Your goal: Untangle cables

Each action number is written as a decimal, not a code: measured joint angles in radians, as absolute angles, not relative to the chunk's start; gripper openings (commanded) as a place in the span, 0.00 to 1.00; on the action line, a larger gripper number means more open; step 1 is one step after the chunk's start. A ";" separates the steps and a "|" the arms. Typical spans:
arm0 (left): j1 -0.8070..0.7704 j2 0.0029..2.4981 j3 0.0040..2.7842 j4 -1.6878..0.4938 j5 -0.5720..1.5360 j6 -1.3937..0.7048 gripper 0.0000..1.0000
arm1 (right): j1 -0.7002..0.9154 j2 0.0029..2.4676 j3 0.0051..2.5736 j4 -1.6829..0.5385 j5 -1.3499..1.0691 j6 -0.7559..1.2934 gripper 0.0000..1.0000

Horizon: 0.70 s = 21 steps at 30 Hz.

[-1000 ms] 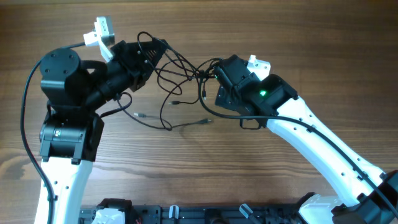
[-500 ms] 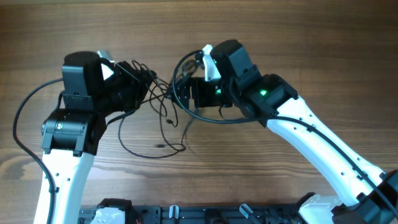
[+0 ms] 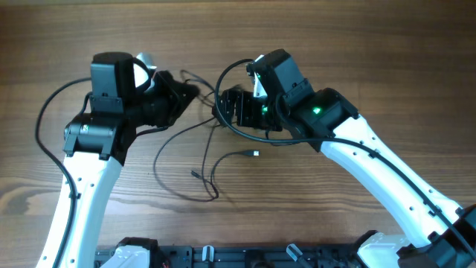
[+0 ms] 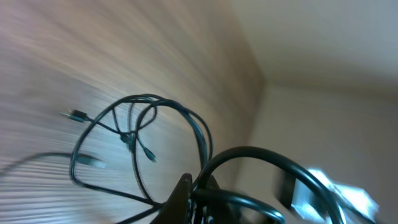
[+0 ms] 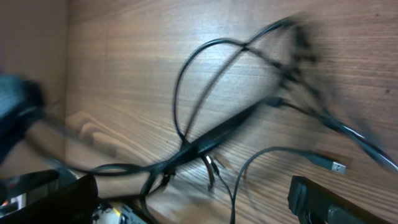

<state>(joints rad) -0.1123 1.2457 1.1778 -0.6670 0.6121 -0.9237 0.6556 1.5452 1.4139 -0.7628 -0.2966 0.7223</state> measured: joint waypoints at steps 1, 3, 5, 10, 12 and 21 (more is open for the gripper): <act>-0.113 1.245 1.178 -0.654 0.674 -0.917 0.04 | 0.656 1.545 1.414 -0.762 -0.270 0.722 1.00; -0.113 1.246 1.178 -0.649 0.756 -0.910 0.04 | 0.656 1.546 1.414 -0.768 -0.177 0.722 1.00; -0.113 1.246 1.177 -0.622 0.823 -0.904 0.04 | 0.656 1.554 1.414 -0.777 -0.084 0.722 0.99; -0.113 1.246 1.177 -0.621 0.894 -0.915 0.04 | 0.653 1.671 1.414 -0.889 0.133 0.744 1.00; -0.104 1.246 1.177 -0.609 0.939 -0.927 0.04 | 0.628 1.700 1.412 -0.928 0.169 0.776 1.00; 0.222 1.245 1.177 -0.606 1.203 -1.052 0.04 | 0.558 1.700 1.412 -1.040 0.217 0.802 1.00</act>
<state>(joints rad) 0.2222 1.2453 1.1774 -0.6056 1.2034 -1.0523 0.5583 1.7000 1.4124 -1.0405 0.2173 0.8021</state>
